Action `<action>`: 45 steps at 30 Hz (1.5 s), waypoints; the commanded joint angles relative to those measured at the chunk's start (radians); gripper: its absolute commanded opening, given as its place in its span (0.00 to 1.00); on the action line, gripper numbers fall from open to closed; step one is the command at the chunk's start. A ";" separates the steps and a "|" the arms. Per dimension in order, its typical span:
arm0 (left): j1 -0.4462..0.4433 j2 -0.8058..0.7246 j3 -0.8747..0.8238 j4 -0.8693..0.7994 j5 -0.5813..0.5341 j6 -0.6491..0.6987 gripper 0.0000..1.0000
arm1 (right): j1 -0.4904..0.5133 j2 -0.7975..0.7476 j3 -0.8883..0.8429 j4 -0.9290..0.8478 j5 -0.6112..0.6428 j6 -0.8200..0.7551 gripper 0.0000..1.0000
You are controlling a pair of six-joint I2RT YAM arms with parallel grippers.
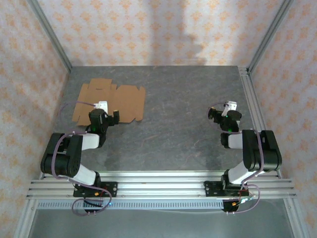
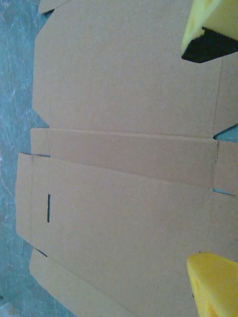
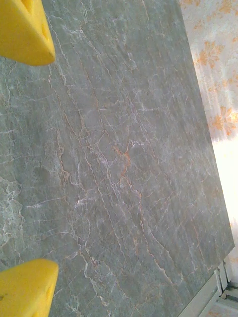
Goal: Fold the paper box
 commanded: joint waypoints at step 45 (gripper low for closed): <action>-0.091 -0.116 0.478 -0.708 -0.107 -0.240 1.00 | 0.040 -0.311 0.249 -0.568 -0.010 0.126 0.99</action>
